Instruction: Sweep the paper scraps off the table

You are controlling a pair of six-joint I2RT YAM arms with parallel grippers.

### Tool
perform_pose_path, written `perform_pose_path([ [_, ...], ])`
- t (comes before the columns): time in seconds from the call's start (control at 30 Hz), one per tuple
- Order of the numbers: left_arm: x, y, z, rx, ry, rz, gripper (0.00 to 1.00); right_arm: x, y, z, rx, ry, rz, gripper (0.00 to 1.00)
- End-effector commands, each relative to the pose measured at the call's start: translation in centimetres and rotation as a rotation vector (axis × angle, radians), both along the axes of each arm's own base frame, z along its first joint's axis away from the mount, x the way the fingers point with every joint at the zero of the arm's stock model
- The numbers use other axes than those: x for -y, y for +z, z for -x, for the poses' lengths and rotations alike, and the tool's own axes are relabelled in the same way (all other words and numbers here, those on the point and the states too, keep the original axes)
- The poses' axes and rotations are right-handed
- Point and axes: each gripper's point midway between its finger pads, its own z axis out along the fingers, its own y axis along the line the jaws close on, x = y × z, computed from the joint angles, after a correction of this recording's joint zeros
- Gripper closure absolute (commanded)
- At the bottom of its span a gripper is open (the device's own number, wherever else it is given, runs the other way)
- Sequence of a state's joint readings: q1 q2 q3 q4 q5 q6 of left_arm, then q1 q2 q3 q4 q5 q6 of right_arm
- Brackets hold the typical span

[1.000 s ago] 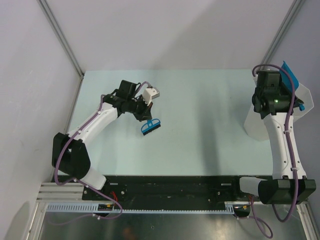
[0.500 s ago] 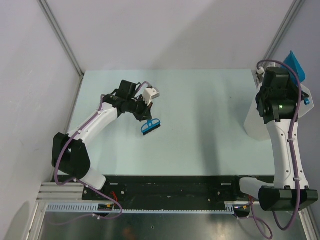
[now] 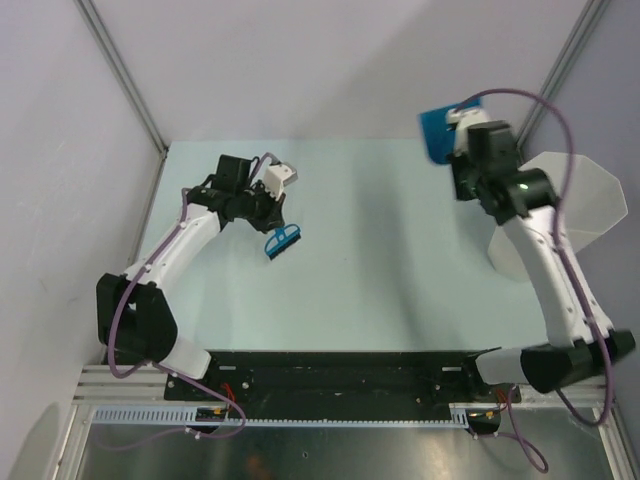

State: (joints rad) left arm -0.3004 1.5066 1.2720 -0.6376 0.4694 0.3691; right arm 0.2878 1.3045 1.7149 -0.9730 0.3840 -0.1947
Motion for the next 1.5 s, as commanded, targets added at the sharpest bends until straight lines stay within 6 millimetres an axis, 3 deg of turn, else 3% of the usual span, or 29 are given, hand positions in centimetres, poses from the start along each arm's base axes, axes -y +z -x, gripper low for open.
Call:
perform_pose_path([
  [0.0, -1.4, 3.9, -1.6, 0.112, 0.085, 0.008, 1.0, -12.0, -10.6, 0.3, -0.344, 0.264, -0.419, 1.0],
  [0.1, -1.7, 4.5, -1.8, 0.132, 0.101, 0.001, 1.0, -15.9, -14.6, 0.3, -0.459, 0.319, -0.512, 1.0],
  [0.13, -1.8, 4.5, -1.8, 0.132, 0.103, 0.001, 1.0, -16.9, -17.6, 0.6, -0.55, 0.299, -0.504, 1.0],
  [0.2, -1.8, 4.3, -1.8, 0.127, 0.109, -0.001, 1.0, -17.6, -21.0, 0.8, -0.646, 0.268, -0.472, 1.0],
  [0.23, -1.9, 4.1, -1.8, 0.121, 0.112, -0.004, 1.0, -18.8, -23.8, 1.2, -0.73, 0.272, -0.464, 1.0],
  [0.3, -2.0, 4.0, -1.8, 0.12, 0.117, -0.01, 1.0, -20.2, -25.8, 1.8, -0.8, 0.293, -0.483, 1.0],
  [0.33, -2.0, 3.8, -1.8, 0.116, 0.119, -0.014, 1.0, -20.9, -27.9, 2.1, -0.856, 0.299, -0.48, 1.0],
  [0.47, -2.5, 3.9, -1.8, 0.13, 0.129, -0.031, 1.0, -22.8, -31.6, 3.4, -0.96, 0.333, -0.472, 1.0],
  [0.6, -2.5, 3.8, -1.8, 0.134, 0.129, -0.041, 1.0, -23.3, -33.7, 3.5, -0.997, 0.334, -0.482, 0.98],
  [0.63, -2.5, 3.7, -1.9, 0.134, 0.131, -0.046, 1.0, -23.7, -33.7, 3.7, -1.005, 0.348, -0.499, 0.94],
  [0.77, -1.5, 3.2, -1.6, 0.142, 0.1, -0.084, 1.0, -23.5, -33.2, 3.6, -0.987, 0.342, -0.481, 0.48],
  [0.83, -0.8, 3.2, -1.7, 0.15, 0.084, -0.095, 1.0, -23.0, -32.2, 3.4, -0.959, 0.332, -0.463, 0.41],
  [0.9, 0.3, 3.7, -2.2, 0.181, 0.069, -0.12, 1.0, -22.5, -31.2, 3.5, -0.94, 0.322, -0.448, 0.26],
  [0.97, 1.8, 4.1, -2.2, 0.209, 0.047, -0.147, 1.0, -22.0, -29.7, 3.4, -0.901, 0.325, -0.439, 0.01],
  [1.07, 4.6, 4.7, -2.0, 0.256, -0.003, -0.182, 1.0, -20.9, -27.3, 3.3, -0.829, 0.299, -0.427, 0.0],
  [1.1, 4.8, 5.7, -2.9, 0.303, 0.022, -0.221, 1.0, -20.4, -26.6, 3.3, -0.807, 0.286, -0.426, 0.0],
  [1.13, 5.2, 4.9, -3.6, 0.31, 0.04, -0.275, 1.0, -19.7, -25.3, 2.9, -0.758, 0.272, -0.424, 0.0],
  [1.17, 6.7, 4.8, -3.4, 0.335, 0.028, -0.307, 1.0, -18.4, -25.0, 2.6, -0.738, 0.232, -0.432, 0.0],
  [1.2, 6.5, 6.0, -4.6, 0.395, 0.075, -0.365, 1.0, -17.5, -24.5, 2.2, -0.714, 0.203, -0.436, 0.0],
  [1.23, 7.5, 4.9, -5.0, 0.4, 0.065, -0.407, 1.0, -16.2, -24.3, 1.8, -0.688, 0.156, -0.43, 0.0],
  [1.3, 9.8, 5.5, -5.1, 0.469, 0.041, -0.444, 1.0, -13.0, -23.3, 1.3, -0.635, 0.057, -0.451, 0.0],
  [1.37, 11.7, 4.5, -4.9, 0.513, 0.014, -0.518, 1.0, -9.7, -22.0, 0.9, -0.556, -0.039, -0.45, 0.0],
  [1.43, 13.1, 4.6, -5.2, 0.566, 0.02, -0.545, 1.0, -8.3, -20.8, 0.9, -0.509, -0.068, -0.471, 0.0],
  [1.47, 14.5, 3.6, -4.8, 0.584, -0.02, -0.573, 1.0, -7.8, -20.4, 1.0, -0.49, -0.076, -0.479, 0.0],
])
